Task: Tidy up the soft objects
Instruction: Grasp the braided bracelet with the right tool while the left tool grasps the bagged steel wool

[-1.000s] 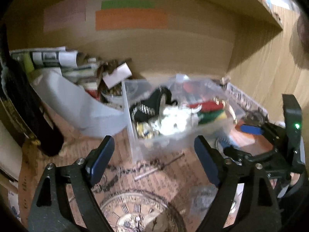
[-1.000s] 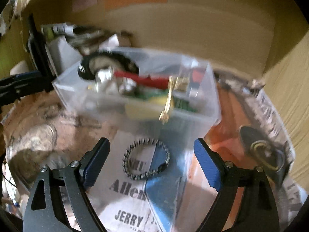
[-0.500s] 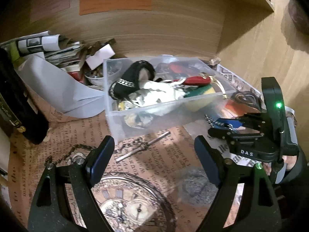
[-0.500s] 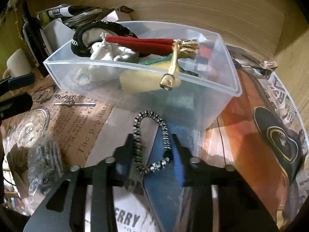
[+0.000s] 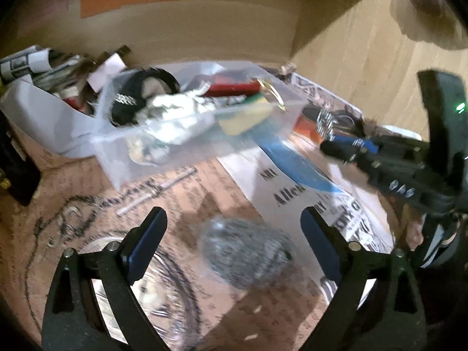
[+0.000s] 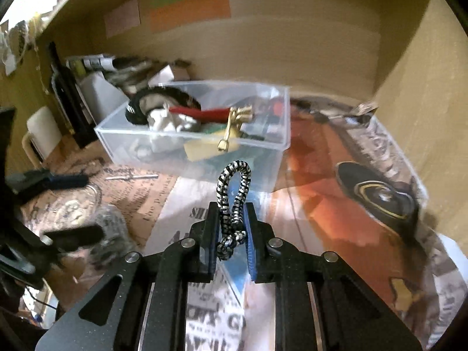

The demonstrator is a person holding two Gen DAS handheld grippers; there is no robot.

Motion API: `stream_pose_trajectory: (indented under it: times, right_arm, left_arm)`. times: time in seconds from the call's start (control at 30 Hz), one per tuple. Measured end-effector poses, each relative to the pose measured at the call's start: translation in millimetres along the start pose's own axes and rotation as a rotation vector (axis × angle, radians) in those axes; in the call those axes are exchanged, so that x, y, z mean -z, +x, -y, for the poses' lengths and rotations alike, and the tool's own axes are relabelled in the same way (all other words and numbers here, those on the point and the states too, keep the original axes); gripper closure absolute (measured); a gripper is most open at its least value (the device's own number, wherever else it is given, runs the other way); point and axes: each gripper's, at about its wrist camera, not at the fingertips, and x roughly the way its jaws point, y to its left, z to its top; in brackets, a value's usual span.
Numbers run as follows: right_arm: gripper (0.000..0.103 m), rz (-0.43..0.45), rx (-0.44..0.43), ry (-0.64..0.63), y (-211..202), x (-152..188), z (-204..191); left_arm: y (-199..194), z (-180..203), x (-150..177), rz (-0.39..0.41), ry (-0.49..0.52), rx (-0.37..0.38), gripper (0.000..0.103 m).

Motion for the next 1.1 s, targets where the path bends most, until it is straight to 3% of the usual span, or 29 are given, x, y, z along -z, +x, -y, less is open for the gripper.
stream_pose_trajectory:
  times: [0.27,0.33,0.57,0.63,1.1]
  right_arm:
    - [0.088,0.043,-0.011,0.008,-15,6,7]
    - [0.088,0.045,-0.014,0.009,-15,7,5]
    - [0.088,0.063,-0.024,0.012,-16,7,3]
    - [0.088,0.069,-0.027,0.010,-17,6,2]
    - [0.088,0.166,-0.030,-0.007,-21,-31,6]
  left_arm:
    - [32,8,21,-0.101,-0.013,0.014,0.009]
    - [31,12,26,-0.073,0.007,-0.006,0.010]
    - [23,5,25,-0.055,-0.013,-0.007,0.041]
    - [21,0,23,-0.054,-0.023,0.001,0.046]
    - [-27,-20,-40,0.172,-0.068,-0.052,0.046]
